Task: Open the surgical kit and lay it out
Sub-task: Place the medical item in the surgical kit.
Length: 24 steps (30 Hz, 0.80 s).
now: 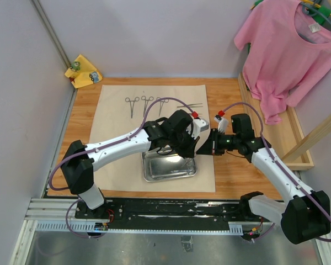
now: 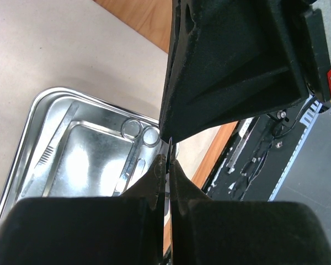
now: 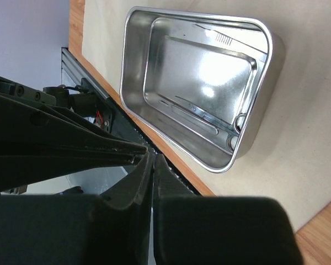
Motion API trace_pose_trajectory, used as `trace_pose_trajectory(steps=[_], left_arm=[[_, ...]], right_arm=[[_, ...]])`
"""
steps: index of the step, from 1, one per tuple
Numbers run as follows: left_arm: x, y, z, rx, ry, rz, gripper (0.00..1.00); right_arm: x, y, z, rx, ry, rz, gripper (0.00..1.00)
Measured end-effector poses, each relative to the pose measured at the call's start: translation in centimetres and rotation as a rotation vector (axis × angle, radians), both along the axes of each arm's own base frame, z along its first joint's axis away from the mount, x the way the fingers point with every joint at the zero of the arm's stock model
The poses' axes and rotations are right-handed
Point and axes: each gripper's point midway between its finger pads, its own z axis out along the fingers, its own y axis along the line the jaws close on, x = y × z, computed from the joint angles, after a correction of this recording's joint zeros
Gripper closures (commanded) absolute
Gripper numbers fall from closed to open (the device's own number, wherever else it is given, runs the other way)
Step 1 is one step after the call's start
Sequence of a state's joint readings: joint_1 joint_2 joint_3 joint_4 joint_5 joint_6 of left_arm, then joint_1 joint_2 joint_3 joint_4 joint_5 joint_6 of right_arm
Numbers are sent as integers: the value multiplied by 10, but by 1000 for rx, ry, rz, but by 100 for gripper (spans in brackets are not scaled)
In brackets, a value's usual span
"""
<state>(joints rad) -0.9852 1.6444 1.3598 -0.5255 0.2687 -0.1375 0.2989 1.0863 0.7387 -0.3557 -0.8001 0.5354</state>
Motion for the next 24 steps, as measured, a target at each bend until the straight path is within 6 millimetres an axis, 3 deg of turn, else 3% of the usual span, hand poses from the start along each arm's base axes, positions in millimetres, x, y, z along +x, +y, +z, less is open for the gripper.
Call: trace_pose_trajectory(steps=[2,7,10,18,24], left_arm=[[0,0,0,0,0,0,94],[1,0,0,3,-8,3,57],[6,2,-1,16,-27,22,45],[26,14,-4,75,-114,99,41],[31,23,-6,158,-197,134,43]], right_arm=[[0,0,0,0,0,0,99],[2,-2,-2,-12,0,-12,99],[4,-5,-5,-21,28,-27,99],[34,-22,6,-53,84,-114,99],[48,-33,-5,-74,190,-173,99]])
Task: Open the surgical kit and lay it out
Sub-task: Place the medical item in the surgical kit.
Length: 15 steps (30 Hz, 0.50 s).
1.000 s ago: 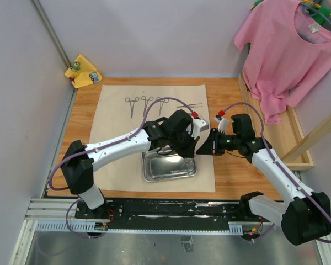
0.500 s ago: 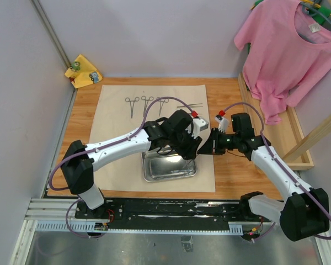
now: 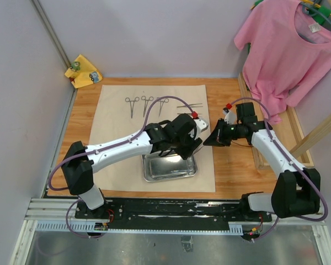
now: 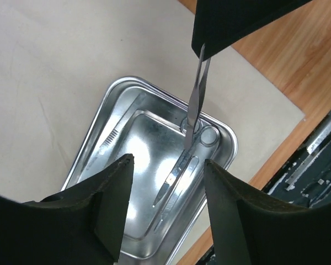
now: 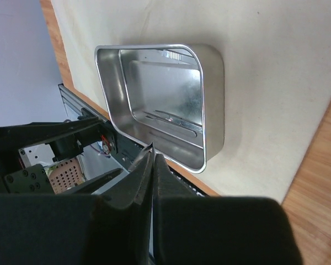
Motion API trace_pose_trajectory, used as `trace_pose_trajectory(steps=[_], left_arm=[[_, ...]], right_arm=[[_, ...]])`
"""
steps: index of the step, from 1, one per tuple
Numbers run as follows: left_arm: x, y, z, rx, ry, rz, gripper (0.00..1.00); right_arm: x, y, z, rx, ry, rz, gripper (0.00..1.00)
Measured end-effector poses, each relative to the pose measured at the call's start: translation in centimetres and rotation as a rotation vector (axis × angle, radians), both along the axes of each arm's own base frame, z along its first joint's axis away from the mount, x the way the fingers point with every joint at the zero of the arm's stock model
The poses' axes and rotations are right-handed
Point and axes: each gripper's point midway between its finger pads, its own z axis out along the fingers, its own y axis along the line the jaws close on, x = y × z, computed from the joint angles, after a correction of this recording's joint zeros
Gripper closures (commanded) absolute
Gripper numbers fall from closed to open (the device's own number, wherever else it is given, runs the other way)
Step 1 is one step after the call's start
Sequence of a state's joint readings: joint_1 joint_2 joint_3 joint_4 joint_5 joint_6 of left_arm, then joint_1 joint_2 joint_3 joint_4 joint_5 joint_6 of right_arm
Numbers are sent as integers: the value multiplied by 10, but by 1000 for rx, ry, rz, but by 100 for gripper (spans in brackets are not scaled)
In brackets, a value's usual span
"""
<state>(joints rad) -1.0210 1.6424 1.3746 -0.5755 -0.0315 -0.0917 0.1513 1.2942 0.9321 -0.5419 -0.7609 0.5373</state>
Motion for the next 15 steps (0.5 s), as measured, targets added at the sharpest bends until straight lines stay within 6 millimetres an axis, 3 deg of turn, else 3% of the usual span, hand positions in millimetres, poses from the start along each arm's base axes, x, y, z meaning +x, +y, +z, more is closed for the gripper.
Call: trace_pose_trajectory(steps=[5,12,15], left_arm=[[4,-5,-2,56,-69,6,43],[2,-13,-30,145,-82,-16,46],[2,-12,-39,174,-80,-15,58]], right_arm=[[-3,2,-4,18,70,-19,99],[-3,9,4,75,105,-34,99],[-2,10,7,96,108,-37,99]])
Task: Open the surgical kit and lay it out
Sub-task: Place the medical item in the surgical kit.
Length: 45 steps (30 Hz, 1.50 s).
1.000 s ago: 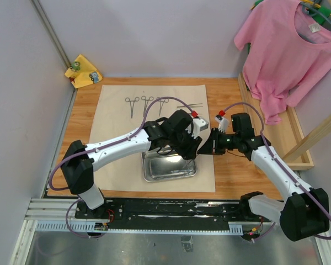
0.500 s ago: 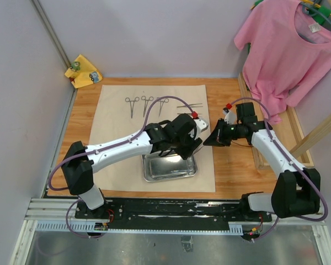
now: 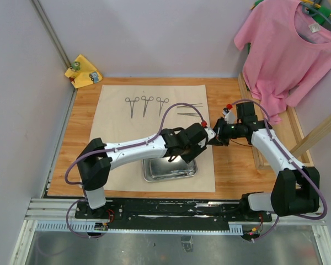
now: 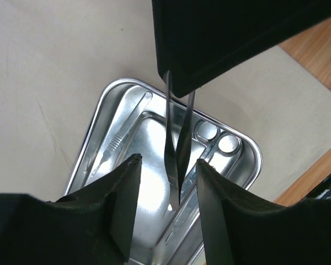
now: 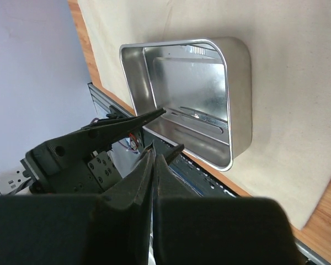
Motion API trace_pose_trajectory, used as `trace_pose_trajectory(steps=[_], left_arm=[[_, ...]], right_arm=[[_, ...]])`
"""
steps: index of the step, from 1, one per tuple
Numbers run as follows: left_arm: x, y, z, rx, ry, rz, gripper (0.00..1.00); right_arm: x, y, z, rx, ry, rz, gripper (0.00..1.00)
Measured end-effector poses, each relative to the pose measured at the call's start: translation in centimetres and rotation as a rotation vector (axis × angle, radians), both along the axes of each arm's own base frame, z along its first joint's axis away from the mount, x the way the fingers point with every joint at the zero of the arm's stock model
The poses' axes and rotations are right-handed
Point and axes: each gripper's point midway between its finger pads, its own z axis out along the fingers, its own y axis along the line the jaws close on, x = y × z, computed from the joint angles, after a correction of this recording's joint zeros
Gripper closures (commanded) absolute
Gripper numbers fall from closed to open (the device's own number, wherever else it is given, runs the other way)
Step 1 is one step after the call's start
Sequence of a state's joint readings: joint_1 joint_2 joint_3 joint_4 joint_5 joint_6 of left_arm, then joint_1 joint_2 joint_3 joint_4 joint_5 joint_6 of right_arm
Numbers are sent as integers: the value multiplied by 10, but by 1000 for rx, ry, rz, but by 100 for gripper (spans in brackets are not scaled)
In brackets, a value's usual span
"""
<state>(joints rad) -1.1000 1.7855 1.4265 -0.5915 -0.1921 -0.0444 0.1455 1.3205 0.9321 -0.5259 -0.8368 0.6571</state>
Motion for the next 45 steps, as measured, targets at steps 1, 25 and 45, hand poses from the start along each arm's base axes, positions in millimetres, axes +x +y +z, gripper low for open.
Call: trace_pose_trajectory(steps=[1,25,45], left_arm=[[1,1,-2,7,-2,2,63],[6,18,-11,140,-101,49,72],[13,13,1,149,-153,32,100]], right_arm=[[0,0,1,4,1,-1,99],[6,1,-13,5,56,-9,99],[21,-11,-16,17,54,-61,49]])
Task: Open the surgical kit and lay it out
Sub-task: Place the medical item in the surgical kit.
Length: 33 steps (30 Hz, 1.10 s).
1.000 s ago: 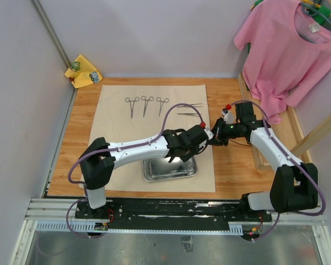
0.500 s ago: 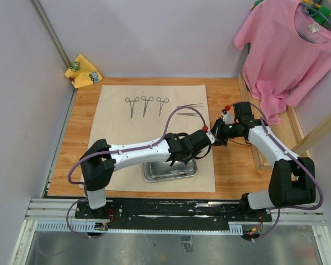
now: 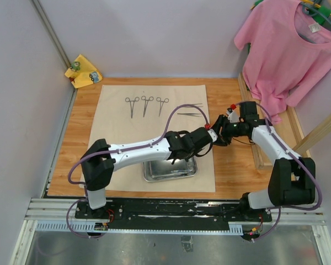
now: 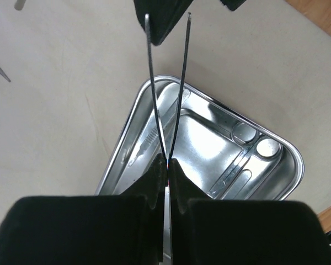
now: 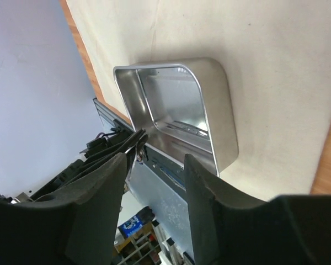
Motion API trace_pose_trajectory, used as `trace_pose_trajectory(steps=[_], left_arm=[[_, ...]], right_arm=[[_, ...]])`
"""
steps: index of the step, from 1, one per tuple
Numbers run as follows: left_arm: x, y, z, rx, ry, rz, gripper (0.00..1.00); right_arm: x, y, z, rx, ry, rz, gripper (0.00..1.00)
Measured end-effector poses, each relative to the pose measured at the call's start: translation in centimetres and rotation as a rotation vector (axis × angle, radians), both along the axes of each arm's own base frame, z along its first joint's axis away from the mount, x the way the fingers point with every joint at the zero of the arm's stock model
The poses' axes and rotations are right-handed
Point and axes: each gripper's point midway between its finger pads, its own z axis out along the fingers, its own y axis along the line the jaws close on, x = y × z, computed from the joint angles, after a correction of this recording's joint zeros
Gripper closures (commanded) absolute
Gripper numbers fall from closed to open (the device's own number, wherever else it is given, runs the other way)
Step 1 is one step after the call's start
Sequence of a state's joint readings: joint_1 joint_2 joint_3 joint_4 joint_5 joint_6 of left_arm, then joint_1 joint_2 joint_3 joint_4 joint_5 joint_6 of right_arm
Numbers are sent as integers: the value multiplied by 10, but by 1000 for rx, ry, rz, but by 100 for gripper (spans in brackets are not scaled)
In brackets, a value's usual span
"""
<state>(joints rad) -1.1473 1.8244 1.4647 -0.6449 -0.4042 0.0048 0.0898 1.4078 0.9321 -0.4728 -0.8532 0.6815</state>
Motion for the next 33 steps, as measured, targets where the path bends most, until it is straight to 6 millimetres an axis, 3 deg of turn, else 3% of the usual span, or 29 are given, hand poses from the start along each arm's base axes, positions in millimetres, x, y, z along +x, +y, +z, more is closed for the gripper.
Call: trace_pose_trajectory(steps=[6,11,17,21,27,33], left_arm=[[19,-1,12,-17,-1,-41,98],[59,3,35,-85,2,-88,98],[100,-1,53,-101,-14,-193,99],[119,-7,43,-71,11,-275,100],[141,11,13,20,68,-356,100],[162,15,6,62,74,-420,99]], right_arm=[[4,-23,10,-27,-59,-55,43],[-7,-32,33,-60,-172,-58,43],[-22,-39,45,-91,-238,-65,42],[-35,-42,51,-115,-275,-65,42],[-48,-45,53,-143,-306,-57,41],[-52,-45,54,-148,-313,-51,41]])
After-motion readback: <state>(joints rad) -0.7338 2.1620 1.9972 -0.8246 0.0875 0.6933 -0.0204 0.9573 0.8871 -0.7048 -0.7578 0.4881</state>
